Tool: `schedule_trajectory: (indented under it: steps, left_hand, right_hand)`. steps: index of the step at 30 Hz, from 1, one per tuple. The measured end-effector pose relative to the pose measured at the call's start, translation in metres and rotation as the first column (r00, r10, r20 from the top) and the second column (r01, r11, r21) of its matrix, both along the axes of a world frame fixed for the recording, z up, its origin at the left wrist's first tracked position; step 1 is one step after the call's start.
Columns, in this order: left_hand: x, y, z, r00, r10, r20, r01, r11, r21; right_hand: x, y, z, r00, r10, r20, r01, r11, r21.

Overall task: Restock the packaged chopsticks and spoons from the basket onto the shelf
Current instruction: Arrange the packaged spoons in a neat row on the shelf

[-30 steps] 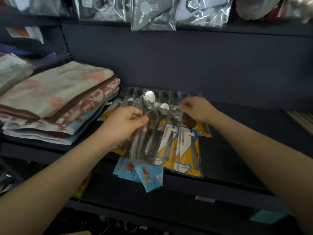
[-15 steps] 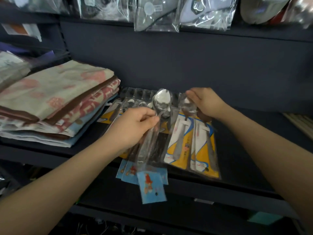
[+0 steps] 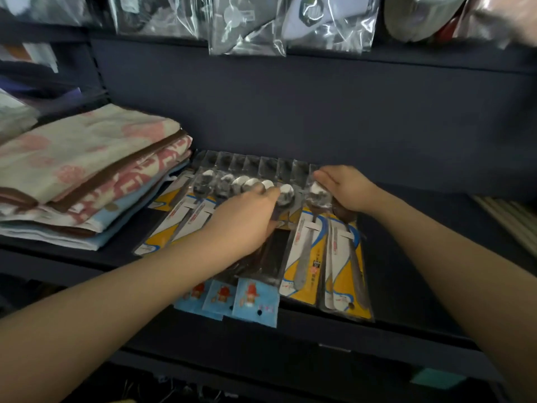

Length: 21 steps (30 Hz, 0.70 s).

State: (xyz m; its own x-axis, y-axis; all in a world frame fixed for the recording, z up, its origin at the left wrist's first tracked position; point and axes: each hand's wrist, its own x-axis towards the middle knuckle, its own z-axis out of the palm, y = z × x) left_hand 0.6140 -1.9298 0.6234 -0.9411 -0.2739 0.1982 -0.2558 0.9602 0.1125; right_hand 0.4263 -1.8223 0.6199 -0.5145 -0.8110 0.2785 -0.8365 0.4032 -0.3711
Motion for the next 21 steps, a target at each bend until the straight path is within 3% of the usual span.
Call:
schedule_trajectory:
  steps: [4,9,18,21]
  left_hand:
    - [0.038,-0.002,0.006,0.975,-0.221,-0.014,0.221,0.973,0.072]
    - [0.056,-0.001,-0.002,0.958,-0.225,0.176,0.221,0.974,0.044]
    - [0.059,0.001,-0.019,0.970,-0.244,0.005,0.244,0.970,-0.001]
    - [0.058,-0.001,-0.021,0.958,-0.287,0.019,0.287,0.957,-0.037]
  right_hand:
    - [0.004,-0.014,0.000,0.998,0.038,0.057,-0.038,0.999,-0.005]
    - [0.012,-0.031,-0.003,1.000,-0.012,0.009,0.011,0.989,0.147]
    - [0.016,-0.031,-0.008,0.978,-0.074,-0.195,0.120,0.963,0.239]
    - [0.017,-0.028,-0.008,0.965,-0.090,-0.245,0.153,0.955,0.254]
